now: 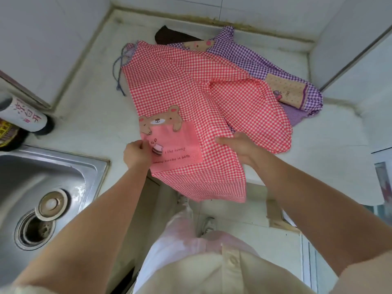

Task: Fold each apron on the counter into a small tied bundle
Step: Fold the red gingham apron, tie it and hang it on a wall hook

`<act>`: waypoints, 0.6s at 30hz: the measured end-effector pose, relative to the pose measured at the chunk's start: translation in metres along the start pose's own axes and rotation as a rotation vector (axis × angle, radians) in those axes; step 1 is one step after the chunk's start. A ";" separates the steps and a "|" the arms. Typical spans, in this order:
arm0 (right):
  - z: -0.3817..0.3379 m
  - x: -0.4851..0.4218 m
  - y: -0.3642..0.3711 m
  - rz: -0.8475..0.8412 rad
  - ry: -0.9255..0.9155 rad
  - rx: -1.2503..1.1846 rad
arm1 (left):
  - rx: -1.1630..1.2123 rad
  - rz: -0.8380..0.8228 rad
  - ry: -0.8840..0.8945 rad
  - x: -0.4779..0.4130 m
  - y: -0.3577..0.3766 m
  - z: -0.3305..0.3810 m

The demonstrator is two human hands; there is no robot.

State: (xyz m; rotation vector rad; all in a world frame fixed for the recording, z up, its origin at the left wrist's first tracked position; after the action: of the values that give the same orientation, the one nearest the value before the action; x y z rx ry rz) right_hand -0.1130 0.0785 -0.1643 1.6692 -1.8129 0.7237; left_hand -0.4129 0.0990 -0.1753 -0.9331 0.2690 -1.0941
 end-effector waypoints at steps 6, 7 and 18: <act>-0.011 0.010 -0.029 0.137 -0.116 -0.047 | 0.388 -0.026 -0.156 0.002 -0.001 -0.001; -0.008 0.010 -0.029 0.128 -0.106 -0.043 | 0.401 -0.049 -0.179 0.004 0.001 -0.002; 0.001 0.010 -0.032 0.108 -0.098 0.095 | 0.553 -0.384 -0.433 0.017 0.017 -0.017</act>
State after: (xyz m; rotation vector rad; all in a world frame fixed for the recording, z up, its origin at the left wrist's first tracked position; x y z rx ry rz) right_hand -0.0819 0.0685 -0.1577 1.7043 -1.9772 0.7975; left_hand -0.4048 0.0784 -0.1945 -0.7050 -0.5674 -1.1935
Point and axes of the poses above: each hand's wrist, its own x-axis away from the middle knuckle, its own y-axis out of the palm, z = x × y, the point moved 5 cm from there along -x, towards the middle knuckle, and after that the axes turned 3 degrees about z, right-handed, at the moved point
